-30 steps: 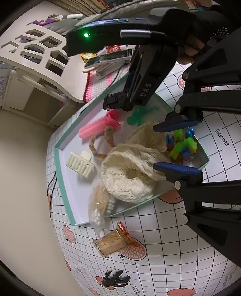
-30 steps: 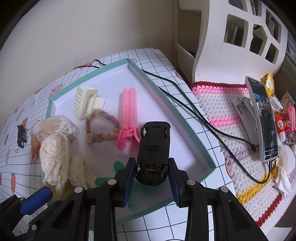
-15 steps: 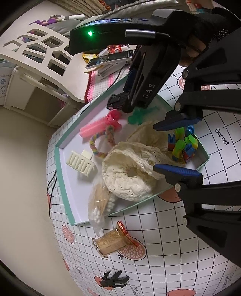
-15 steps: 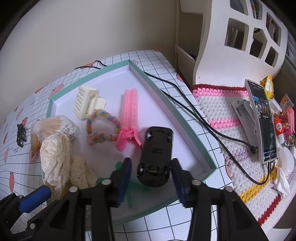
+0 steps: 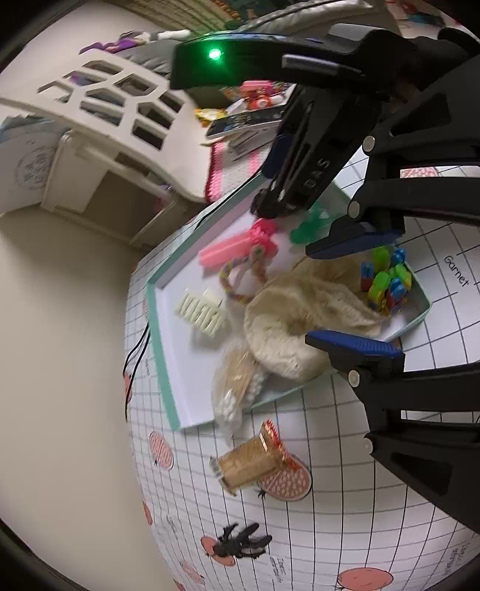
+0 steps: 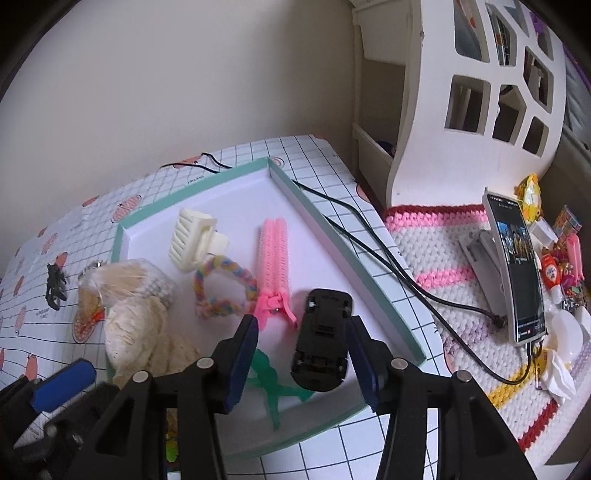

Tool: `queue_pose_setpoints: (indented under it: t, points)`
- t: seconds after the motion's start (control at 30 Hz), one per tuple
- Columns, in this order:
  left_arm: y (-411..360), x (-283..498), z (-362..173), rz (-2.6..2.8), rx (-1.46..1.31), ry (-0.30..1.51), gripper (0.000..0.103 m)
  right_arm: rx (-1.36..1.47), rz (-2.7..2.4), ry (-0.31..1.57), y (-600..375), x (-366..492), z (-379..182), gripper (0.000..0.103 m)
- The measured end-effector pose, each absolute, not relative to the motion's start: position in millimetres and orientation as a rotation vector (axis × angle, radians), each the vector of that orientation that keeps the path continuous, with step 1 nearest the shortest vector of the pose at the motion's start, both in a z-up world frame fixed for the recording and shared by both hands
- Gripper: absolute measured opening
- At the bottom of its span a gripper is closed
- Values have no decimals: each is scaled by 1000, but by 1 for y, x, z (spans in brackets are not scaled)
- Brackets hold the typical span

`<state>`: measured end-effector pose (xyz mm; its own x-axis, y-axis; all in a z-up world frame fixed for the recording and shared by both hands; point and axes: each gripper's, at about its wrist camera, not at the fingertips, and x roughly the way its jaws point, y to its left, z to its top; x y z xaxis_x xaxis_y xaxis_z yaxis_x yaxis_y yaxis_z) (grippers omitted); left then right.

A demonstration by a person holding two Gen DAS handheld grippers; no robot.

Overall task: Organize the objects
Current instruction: 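Open right tool to drop the black car while left tool releases the block toy in the tray, then withdraw both tools from the tray toward the black figure and snack bar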

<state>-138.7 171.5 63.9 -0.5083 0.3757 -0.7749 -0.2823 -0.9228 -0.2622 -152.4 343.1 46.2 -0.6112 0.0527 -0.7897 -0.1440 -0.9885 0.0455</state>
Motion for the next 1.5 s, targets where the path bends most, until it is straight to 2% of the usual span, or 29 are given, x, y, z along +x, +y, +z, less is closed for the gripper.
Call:
queue_pose_setpoints:
  t: [0.33,0.4,0.57,0.67,0.87,1.03,1.13,1.3,1.37,1.5]
  points:
    - [148,-147,60,2532,-1343,-241,49,-1334,2741,133,337,-153,46,54]
    - [146,-148,59,2554,-1349,-241,53,-1339,2745,128,336,-153,46,59]
    - [132,-152,53,2619,-1411,-271,55,-1335,2759,102,330,-153,46,65]
    - [122,-154,50,2657,-1440,-312,65,-1335,2775,87,325,-152,47,68]
    - [102,-158,43,2718,-1510,-394,67,-1335,2802,37,316,-152,47,77]
    - [86,-157,36,2756,-1559,-477,76,-1339,2814,32,311,-152,46,82]
    - [76,-156,35,2796,-1575,-515,77,-1352,2819,24,306,-153,45,91]
    - [66,-156,35,2832,-1587,-549,88,-1356,2836,14,297,-152,46,93]
    - [63,-154,36,2860,-1582,-545,89,-1364,2840,5,293,-152,46,103]
    - [58,-153,39,2905,-1566,-535,91,-1361,2852,-9,284,-151,47,103]
